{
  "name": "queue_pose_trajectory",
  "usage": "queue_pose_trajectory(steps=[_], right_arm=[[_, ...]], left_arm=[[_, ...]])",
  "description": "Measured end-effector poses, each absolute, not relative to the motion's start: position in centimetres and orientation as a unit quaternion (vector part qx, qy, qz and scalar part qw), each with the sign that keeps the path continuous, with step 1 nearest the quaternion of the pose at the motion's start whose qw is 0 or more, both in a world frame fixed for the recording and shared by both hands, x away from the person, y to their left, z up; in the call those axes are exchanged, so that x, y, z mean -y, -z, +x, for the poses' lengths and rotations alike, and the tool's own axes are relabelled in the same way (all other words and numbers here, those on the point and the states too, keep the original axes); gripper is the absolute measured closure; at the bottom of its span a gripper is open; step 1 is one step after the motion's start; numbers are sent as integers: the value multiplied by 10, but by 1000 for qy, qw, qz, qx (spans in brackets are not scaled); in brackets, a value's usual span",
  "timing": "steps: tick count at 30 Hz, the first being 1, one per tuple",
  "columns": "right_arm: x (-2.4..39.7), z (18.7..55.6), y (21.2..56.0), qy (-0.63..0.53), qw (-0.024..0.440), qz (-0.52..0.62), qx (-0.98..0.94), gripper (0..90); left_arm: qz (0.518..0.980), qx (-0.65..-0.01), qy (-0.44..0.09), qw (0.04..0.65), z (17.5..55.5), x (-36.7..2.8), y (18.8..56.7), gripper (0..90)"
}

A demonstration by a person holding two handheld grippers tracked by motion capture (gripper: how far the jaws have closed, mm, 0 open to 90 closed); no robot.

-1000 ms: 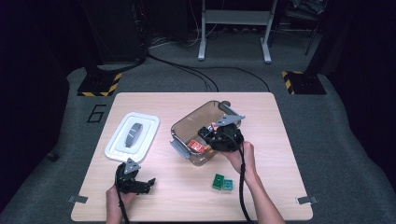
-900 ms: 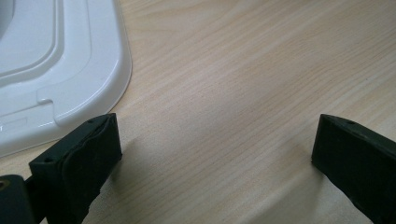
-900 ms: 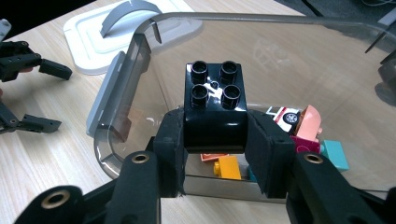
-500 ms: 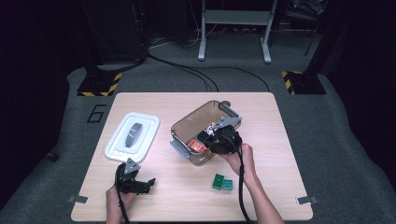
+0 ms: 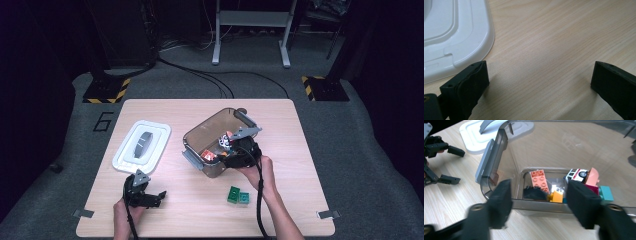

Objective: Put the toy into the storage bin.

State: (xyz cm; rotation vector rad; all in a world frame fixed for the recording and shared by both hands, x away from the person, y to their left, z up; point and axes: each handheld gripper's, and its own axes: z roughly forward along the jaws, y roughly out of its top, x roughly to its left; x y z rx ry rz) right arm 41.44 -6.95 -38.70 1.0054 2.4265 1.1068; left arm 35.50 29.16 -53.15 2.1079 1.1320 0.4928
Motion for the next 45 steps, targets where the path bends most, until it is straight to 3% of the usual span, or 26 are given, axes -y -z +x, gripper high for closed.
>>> queue_pose_trajectory(steps=[5,15,31,45], right_arm=[[79,404,384,-398,161,355,-831,200],[103,378,408,-390,159,372,-828,156],[122,344,492,-343,127,416,-833,164],[148,340,507,-325,142,463,-812,229]], left_arm=[[811,-435,-190,342,355,-292,532,14],[811,-435,-189,342,355,-292,531,14],[812,-434,-189,342,355,-292,531,14],[811,-436,-190,342,355,-292,532,15]])
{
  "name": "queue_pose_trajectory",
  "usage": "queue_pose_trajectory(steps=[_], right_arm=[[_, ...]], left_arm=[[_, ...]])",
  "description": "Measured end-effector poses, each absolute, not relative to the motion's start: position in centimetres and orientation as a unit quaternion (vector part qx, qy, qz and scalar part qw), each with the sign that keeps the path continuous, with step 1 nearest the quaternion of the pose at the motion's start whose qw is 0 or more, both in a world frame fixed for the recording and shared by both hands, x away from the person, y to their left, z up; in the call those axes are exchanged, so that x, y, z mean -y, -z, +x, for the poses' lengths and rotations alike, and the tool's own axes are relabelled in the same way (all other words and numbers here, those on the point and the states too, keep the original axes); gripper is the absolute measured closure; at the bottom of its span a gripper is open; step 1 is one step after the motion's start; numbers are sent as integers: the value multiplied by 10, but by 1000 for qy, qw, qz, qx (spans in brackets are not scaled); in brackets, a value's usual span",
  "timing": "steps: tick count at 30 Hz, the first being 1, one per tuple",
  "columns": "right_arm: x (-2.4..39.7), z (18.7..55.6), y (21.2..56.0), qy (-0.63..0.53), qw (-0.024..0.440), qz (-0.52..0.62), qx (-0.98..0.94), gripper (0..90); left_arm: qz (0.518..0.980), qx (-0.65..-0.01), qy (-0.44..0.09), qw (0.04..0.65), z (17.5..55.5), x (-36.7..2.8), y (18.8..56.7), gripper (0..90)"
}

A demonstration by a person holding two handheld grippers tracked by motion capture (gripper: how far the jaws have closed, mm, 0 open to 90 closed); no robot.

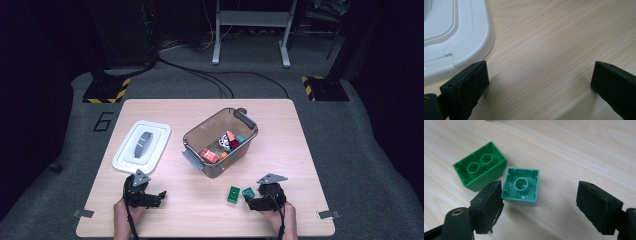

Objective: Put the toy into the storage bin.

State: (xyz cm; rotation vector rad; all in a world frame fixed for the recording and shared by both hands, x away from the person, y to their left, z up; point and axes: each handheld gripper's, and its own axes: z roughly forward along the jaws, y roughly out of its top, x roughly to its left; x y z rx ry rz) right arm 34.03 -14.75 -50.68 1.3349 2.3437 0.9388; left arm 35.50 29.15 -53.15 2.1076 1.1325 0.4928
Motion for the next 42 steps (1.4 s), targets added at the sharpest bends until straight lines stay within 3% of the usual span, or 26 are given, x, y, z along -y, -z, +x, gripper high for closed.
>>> queue_pose_trajectory(steps=[12,23,42], right_arm=[[130,345,507,-310,159,438,-829,578],[139,353,501,-324,154,448,-819,588],[145,368,461,-344,168,442,-811,588]], left_arm=[[812,-433,-191,341,355,-292,531,15],[812,-433,-191,341,355,-292,531,14],[812,-434,-191,341,355,-292,531,15]])
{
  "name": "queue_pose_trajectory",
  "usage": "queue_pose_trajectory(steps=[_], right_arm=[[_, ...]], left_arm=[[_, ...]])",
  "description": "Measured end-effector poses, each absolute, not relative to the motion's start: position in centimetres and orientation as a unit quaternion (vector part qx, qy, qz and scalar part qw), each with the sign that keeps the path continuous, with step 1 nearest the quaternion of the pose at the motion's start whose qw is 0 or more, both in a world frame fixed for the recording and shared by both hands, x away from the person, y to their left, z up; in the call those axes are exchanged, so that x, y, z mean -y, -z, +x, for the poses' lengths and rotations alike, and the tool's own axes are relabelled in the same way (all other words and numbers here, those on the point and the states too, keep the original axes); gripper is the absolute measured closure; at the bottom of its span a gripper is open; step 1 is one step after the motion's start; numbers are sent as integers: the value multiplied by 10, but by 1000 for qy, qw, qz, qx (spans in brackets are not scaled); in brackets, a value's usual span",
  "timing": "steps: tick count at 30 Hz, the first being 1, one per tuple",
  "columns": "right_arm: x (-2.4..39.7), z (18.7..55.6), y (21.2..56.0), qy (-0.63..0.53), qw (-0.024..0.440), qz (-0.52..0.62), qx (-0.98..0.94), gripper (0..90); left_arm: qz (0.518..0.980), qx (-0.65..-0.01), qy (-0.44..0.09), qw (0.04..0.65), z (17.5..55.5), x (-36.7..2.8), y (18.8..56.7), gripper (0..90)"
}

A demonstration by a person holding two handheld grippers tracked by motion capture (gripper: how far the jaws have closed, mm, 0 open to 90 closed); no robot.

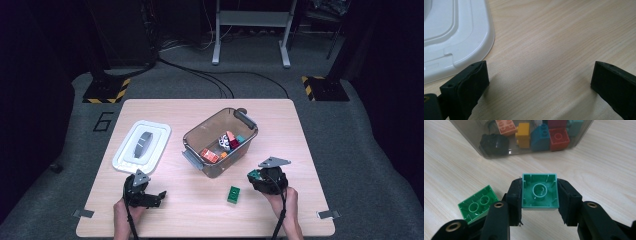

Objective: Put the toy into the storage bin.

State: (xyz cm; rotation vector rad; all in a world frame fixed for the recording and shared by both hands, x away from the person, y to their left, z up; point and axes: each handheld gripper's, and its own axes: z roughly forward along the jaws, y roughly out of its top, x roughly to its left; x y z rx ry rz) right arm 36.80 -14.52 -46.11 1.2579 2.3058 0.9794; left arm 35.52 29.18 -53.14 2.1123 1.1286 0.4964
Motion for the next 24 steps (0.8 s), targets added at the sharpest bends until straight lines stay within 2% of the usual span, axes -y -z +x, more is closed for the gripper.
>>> queue_pose_trajectory(steps=[24], right_arm=[[135,388,396,-374,209,400,-810,588]], left_arm=[[812,-434,-191,341,355,-292,531,14]])
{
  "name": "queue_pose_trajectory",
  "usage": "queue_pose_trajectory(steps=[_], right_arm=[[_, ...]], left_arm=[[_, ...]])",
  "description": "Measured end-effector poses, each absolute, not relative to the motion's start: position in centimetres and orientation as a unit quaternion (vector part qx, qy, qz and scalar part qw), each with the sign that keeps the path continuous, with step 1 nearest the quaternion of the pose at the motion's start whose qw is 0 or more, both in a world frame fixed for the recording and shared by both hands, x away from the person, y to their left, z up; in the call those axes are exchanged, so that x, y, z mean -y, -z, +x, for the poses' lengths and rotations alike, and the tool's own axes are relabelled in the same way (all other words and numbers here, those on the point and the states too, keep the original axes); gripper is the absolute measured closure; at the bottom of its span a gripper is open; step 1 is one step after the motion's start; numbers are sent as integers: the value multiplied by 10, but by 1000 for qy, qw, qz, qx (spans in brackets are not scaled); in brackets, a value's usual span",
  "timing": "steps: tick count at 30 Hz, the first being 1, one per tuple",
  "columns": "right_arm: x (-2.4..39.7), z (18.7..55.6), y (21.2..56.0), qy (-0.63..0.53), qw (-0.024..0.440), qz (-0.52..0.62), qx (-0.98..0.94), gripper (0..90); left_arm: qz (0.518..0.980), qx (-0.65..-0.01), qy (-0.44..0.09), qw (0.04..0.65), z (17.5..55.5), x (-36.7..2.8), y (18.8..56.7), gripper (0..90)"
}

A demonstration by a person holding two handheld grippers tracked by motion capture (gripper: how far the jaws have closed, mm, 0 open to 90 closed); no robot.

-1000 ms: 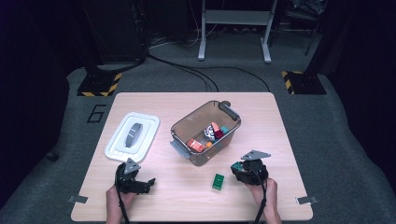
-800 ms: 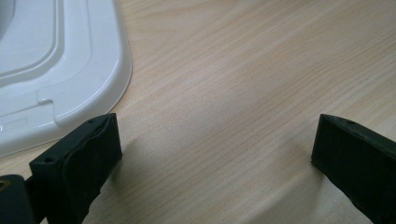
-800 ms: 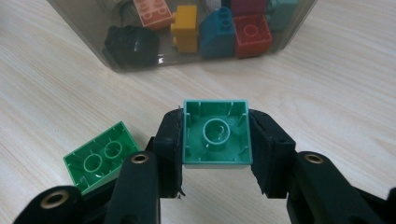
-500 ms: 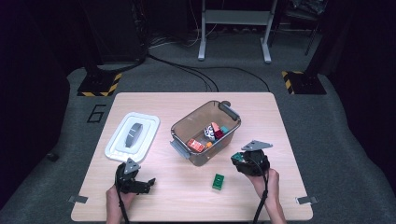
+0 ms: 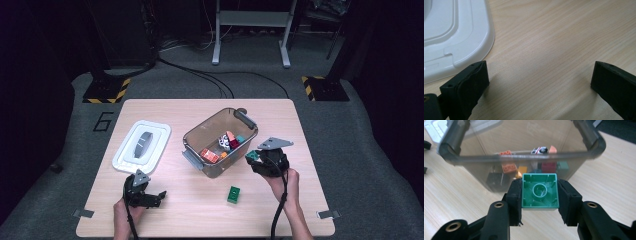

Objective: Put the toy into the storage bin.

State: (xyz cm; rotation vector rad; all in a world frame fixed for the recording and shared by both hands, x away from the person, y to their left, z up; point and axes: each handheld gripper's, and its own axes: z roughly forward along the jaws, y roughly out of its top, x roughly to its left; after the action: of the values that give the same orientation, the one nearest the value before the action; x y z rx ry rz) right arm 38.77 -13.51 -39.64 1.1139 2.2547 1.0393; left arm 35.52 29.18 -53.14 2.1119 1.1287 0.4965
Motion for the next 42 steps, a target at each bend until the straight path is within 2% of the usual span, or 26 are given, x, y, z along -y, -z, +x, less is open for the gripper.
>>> queue_pose_trajectory(steps=[8,14,25,42], right_arm=[[118,403,371,-386,206,377,-816,588],[96,418,361,-393,187,361,-825,587],[60,431,376,-379,137,344,-848,585],[57,431,386,-358,111,349,-859,577]], left_arm=[[812,-433,-191,341,355,-292,531,14],[811,-434,-190,342,355,-292,531,14],[811,-435,-189,342,355,-292,532,15],[811,-435,-189,342,355,-292,532,15]])
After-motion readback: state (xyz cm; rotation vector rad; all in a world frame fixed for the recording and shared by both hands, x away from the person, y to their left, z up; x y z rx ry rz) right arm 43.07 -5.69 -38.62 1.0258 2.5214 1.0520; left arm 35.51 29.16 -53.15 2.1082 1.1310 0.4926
